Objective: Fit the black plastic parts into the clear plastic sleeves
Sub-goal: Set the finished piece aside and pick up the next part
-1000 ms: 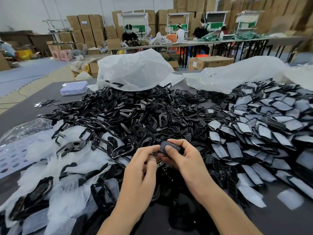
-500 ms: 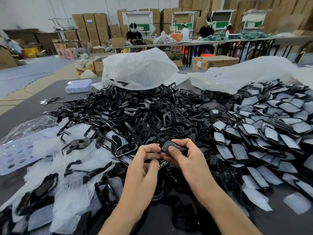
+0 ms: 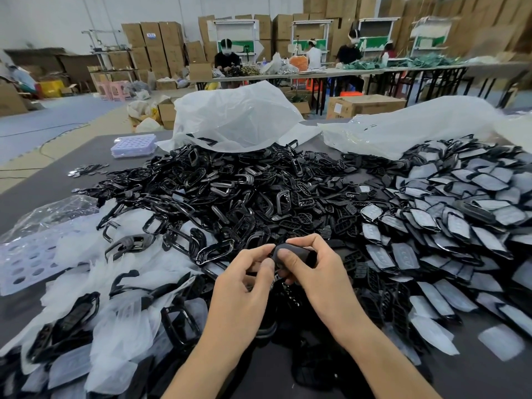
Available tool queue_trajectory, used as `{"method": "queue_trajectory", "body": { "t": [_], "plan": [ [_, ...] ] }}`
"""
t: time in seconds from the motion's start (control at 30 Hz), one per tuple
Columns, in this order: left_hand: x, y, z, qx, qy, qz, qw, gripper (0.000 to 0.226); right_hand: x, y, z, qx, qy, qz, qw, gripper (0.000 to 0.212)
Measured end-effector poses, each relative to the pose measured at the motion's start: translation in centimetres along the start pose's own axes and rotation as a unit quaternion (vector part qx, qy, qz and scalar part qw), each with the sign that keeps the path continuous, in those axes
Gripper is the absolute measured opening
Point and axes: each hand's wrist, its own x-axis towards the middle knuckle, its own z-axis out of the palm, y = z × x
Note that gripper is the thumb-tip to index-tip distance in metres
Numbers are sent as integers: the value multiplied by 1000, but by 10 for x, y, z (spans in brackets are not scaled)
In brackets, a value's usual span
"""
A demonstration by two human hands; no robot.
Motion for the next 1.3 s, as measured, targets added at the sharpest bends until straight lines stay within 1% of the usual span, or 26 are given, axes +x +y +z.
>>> {"method": "queue_trajectory", "body": {
  "t": [0.13, 0.23, 0.33, 0.4, 0.53, 0.63, 0.73, 0.8, 0.9, 0.97, 1.07, 1.17, 1.3],
  "plan": [
    [1, 0, 1, -5, -1, 0, 1000, 21, 0, 0, 0, -26, -15, -5, 1000, 12],
    [2, -1, 2, -15, -7, -11, 1000, 17, -2, 0, 1, -31, -55, -3, 998, 15],
    [4, -3, 2, -28, 6, -19, 999, 17, -3, 1, 2, -23, -86, -1, 996, 20],
    [5, -4, 1, -32, 17, -21, 999, 16, -2, 2, 3, 4, -84, 4, 996, 21],
    [6, -6, 0, -43, 38, -25, 998, 16, 1, 3, 4, 118, -63, 36, 990, 20],
    [6, -7, 0, -56, 38, -27, 997, 16, 2, 2, 5, 171, -65, 58, 981, 31],
    [5, -8, 0, -58, 34, -21, 998, 16, 2, 0, 6, 191, -66, 76, 976, 38],
    [6, -8, 0, -56, 32, -15, 998, 17, 2, -1, 5, 195, -62, 81, 976, 34],
    [5, -9, 1, -51, 27, -2, 998, 21, 1, -2, 4, 199, -56, 95, 974, 18],
    [5, -9, 2, -50, 18, 6, 999, 24, 2, -3, 3, 206, -57, 111, 971, 11],
    [4, -10, 1, -37, 1, 18, 999, 26, 2, -4, 2, 207, -61, 124, 969, 10],
    [3, -11, 2, -24, -8, 33, 999, 25, 1, -6, 1, 203, -74, 125, 968, 15],
    [1, -13, 1, 7, -15, 62, 998, 21, 1, -8, -2, 171, -97, 120, 973, 10]
  ]
}}
